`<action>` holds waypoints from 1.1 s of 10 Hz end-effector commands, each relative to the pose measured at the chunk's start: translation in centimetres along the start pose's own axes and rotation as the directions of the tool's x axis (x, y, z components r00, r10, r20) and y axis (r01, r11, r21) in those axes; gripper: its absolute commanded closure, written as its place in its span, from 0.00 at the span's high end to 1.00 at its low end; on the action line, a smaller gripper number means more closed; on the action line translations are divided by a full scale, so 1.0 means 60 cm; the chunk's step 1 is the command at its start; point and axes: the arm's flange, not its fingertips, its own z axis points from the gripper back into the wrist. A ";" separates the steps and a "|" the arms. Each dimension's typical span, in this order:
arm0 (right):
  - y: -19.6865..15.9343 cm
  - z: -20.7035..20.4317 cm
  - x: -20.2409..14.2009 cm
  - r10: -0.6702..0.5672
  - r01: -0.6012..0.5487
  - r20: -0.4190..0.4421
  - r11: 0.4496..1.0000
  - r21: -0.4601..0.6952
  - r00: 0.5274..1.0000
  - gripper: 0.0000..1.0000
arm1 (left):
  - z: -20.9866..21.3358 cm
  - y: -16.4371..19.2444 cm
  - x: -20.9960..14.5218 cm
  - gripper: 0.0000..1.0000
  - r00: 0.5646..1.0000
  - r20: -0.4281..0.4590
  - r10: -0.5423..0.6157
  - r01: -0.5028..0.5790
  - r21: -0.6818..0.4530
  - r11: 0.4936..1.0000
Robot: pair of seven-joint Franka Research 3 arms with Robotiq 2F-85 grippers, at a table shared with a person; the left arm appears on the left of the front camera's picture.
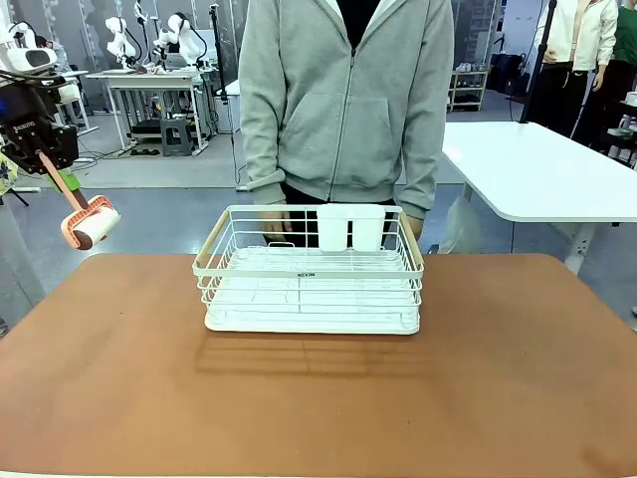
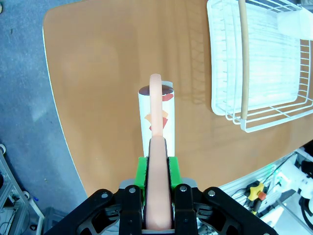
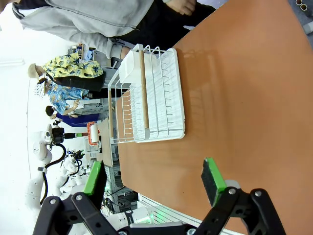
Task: Clean the table.
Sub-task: Place the Lint Roller down when the Dish drying rack is positioned in the middle of the table.
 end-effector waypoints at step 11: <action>0.004 0.001 0.001 0.001 -0.001 0.002 1.000 0.017 1.000 1.00 | 0.000 0.000 0.000 0.21 1.000 0.000 0.000 0.000 0.000 1.000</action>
